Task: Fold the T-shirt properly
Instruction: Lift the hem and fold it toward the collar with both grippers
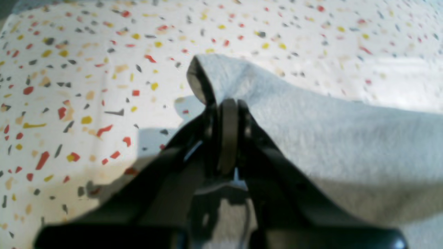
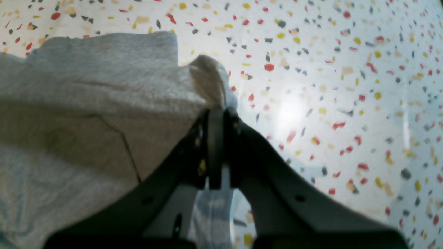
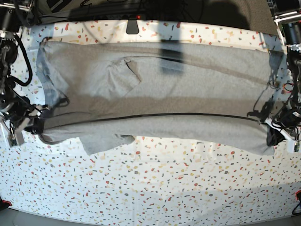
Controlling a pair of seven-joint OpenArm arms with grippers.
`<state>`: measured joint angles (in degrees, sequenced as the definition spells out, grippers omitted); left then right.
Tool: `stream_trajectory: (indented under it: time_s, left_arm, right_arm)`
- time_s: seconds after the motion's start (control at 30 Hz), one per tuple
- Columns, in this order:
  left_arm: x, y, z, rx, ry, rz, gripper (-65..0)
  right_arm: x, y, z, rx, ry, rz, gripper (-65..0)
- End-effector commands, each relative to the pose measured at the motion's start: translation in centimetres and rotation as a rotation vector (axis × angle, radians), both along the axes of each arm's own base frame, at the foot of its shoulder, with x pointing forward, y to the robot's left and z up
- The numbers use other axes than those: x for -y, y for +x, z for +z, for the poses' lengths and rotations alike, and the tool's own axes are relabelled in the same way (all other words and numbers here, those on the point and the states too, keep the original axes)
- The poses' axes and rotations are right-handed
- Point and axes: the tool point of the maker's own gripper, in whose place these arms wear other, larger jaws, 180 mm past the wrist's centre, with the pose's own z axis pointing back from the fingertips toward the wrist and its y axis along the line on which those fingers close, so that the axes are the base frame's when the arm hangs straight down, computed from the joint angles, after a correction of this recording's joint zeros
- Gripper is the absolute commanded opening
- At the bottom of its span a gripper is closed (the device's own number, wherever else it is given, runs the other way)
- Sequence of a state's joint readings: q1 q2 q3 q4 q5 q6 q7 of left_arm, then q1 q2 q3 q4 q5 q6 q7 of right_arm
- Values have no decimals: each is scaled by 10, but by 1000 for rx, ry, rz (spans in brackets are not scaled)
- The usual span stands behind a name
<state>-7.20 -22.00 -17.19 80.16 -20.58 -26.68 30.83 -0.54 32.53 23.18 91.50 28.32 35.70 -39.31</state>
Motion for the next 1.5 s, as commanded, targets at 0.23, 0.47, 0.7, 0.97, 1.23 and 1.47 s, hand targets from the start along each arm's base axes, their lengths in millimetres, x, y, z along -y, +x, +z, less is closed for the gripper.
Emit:
stream_trajectory:
  time_s: [0.23, 0.47, 0.7, 0.97, 1.23, 1.47]
  left_arm:
    - [-10, -22, 17, 29, 53, 23, -650]
    - [-30, -56, -8, -42, 48, 78, -650]
    - [-30, -80, -26, -64, 58, 76, -650]
    - [-32, -87, -33, -88, 83, 75, -573]
    - [-45, -84, -25, -77, 108, 105, -319]
    - [-49, -80, -16, -37, 61, 141, -319]
  right_arm:
    - [21, -32, -5, -15, 5, -24, -650]
    - [19, -61, -31, -76, 15, -17, -650]
    - [8, -77, -55, -120, 46, -34, -650]
    - [-7, -80, -67, -126, 96, -50, -435]
    - [-10, -39, -31, -2, 128, -40, -293]
    - [-43, 13, 5, 41, 165, 48, -293]
